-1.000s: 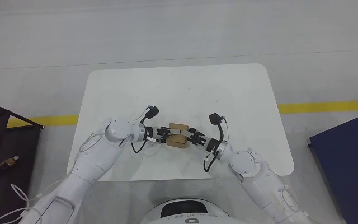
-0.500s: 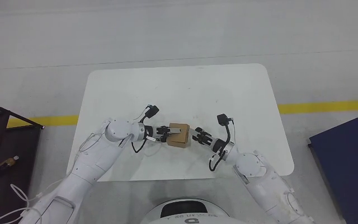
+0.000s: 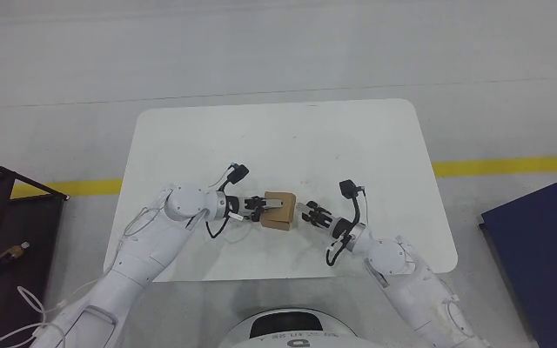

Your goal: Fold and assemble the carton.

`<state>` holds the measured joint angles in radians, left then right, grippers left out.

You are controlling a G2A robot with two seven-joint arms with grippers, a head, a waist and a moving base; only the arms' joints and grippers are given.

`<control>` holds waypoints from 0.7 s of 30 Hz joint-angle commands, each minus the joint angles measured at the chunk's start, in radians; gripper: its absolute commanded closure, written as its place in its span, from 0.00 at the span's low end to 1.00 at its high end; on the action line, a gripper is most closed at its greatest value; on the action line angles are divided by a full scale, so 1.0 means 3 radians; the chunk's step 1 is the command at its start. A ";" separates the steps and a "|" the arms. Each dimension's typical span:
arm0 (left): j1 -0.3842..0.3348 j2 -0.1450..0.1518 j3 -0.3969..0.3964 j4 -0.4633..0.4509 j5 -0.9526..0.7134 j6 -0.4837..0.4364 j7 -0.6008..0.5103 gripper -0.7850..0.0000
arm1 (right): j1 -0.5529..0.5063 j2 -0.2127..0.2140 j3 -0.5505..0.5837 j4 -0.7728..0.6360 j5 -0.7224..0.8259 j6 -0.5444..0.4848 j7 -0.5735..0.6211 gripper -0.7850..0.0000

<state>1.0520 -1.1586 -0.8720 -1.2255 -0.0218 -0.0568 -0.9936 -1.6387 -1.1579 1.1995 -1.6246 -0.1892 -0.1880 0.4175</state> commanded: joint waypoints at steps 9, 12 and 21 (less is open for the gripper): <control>0.0012 0.0001 -0.0005 -0.0013 0.0001 0.0003 -0.0010 0.00 | 0.0019 -0.0002 -0.0050 -0.0047 -0.0064 0.0019 0.0010 0.55; 0.0018 0.0002 -0.0005 -0.0023 0.0007 -0.0001 -0.0005 0.00 | 0.0040 -0.0006 -0.0075 -0.0044 -0.0075 0.0038 0.0009 0.55; 0.0017 0.0000 -0.0012 -0.0031 -0.0006 0.0002 0.0001 0.00 | 0.0085 -0.0011 -0.0116 -0.0071 -0.0059 0.0008 0.0045 0.55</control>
<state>1.0573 -1.1585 -0.8756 -1.2353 -0.0235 -0.0561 -0.9927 -1.6139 -1.1613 1.1652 -1.6448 -0.2066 -0.1846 0.4291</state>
